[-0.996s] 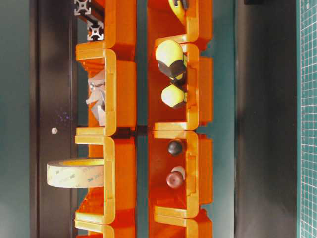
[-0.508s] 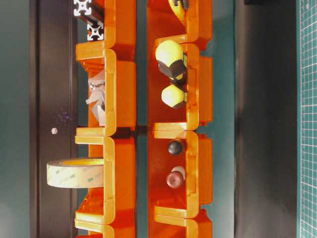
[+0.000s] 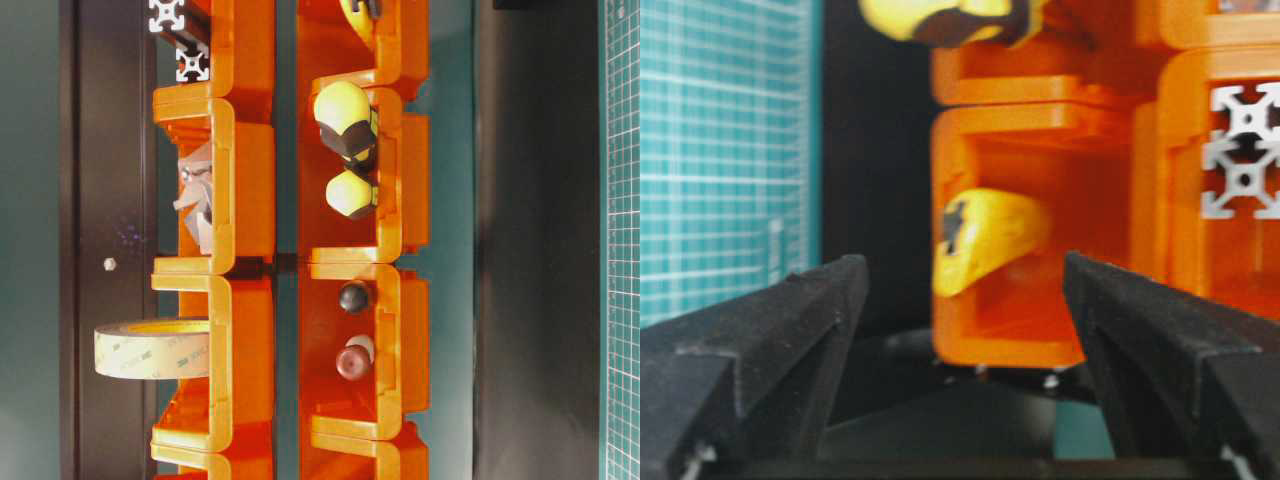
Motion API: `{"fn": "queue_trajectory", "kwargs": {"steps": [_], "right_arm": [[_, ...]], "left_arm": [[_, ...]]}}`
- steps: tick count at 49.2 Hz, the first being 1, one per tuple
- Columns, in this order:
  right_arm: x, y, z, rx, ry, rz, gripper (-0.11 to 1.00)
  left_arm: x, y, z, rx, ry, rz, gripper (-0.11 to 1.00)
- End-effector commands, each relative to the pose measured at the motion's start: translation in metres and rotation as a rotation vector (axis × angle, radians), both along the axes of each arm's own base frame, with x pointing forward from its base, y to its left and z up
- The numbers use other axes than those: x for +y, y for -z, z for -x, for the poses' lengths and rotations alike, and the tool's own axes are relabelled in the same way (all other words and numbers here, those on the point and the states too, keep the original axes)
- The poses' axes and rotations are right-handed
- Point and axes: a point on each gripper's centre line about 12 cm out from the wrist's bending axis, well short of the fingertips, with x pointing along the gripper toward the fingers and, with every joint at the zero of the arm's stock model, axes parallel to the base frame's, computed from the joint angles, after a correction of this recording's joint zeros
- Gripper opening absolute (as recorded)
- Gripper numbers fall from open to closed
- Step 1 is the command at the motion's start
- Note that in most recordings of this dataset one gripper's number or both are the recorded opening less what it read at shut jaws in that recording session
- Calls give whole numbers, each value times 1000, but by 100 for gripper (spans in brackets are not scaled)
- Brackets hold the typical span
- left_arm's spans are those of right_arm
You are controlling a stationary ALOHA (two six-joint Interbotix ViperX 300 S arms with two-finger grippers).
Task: Pick cutter from container rack with right arm.
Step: 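Move the right gripper toward the yellow cutter on the rack's right side, then close the right gripper on the yellow cutter's body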
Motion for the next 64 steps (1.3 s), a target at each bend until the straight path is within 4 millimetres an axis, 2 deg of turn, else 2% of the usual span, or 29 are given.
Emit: {"fn": "queue_trajectory", "kwargs": {"steps": [1,26,43,55,60,64], "right_arm": [[-4,-2,-3,-31,-6,14,76],[-39,42,-12,-56,73,15,75],[-60,54,-14,-49,102,15,72],[-66,57,-14,-42,115,15,71],[-66,57,-14,-42,113,13,67],[-65,57,-15,-45,105,6,59]], "left_arm": [[-1,-5,-2,-12,3,1,0],[-1,-2,0,-6,6,2,0],[-1,0,0,3,6,0,0],[-1,1,0,12,4,-1,0],[-1,2,0,14,4,0,0],[-1,2,0,14,6,0,0]]}}
